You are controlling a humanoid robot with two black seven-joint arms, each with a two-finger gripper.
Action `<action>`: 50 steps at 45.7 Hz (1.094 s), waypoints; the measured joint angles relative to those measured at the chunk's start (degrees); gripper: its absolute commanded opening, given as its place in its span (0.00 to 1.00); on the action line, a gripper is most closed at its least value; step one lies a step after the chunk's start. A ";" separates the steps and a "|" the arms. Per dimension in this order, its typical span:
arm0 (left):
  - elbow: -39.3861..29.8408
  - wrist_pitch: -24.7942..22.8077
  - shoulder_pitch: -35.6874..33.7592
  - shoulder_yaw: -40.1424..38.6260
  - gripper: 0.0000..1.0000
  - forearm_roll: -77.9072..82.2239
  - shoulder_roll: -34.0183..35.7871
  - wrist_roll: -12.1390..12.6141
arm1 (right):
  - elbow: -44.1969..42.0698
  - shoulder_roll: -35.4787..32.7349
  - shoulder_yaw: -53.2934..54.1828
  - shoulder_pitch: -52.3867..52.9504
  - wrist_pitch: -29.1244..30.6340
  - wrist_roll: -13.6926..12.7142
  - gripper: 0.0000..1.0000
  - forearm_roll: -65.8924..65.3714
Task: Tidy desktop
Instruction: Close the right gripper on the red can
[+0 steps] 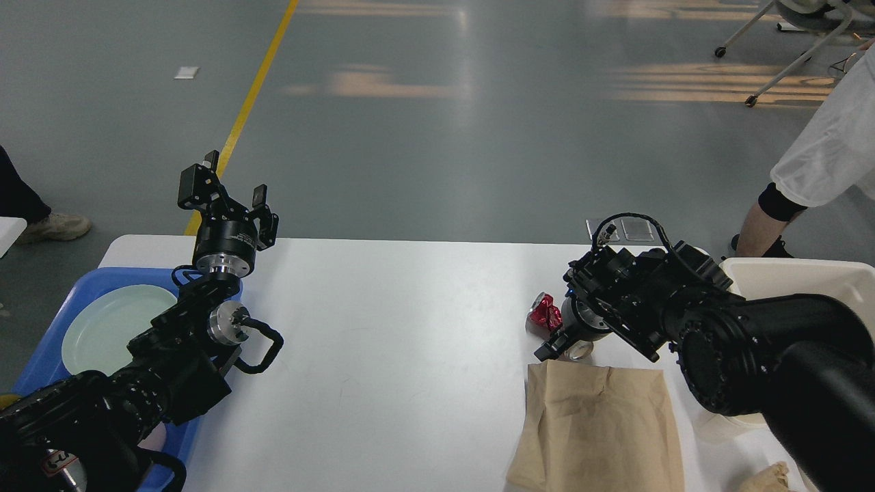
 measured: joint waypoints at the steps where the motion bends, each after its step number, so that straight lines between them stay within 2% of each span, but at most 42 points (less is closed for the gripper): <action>1: 0.00 0.00 0.00 0.00 0.96 0.00 0.00 0.00 | 0.00 0.00 -0.02 -0.01 0.00 -0.28 0.70 0.23; 9: 0.00 0.00 0.00 0.00 0.96 0.00 0.00 0.00 | 0.06 -0.08 -0.10 -0.09 0.59 -2.65 0.60 1.26; 18: 0.00 0.00 0.00 0.00 0.96 0.00 0.00 0.00 | 0.33 -0.17 -0.25 -0.46 1.11 -3.74 0.52 1.35; 23: 0.00 0.00 0.00 0.00 0.96 0.00 0.00 0.00 | 0.52 -0.18 -0.27 -0.53 1.60 -4.39 0.43 1.35; 34: 0.00 0.00 0.00 0.00 0.96 0.00 0.00 0.00 | 0.73 -0.18 -0.26 -0.54 5.08 -4.71 0.12 1.35; 35: 0.00 0.00 0.00 0.00 0.96 0.00 0.00 0.00 | 0.76 -0.17 -0.25 -0.54 5.49 -4.70 0.03 1.33; 36: 0.00 0.00 0.00 0.00 0.96 0.00 0.00 0.00 | 0.83 -0.14 -0.23 -0.54 6.15 -4.71 0.01 1.35; 50: 0.00 0.00 0.00 0.00 0.96 0.00 0.00 0.00 | 0.96 -0.16 -0.02 0.10 8.67 -4.63 0.00 1.37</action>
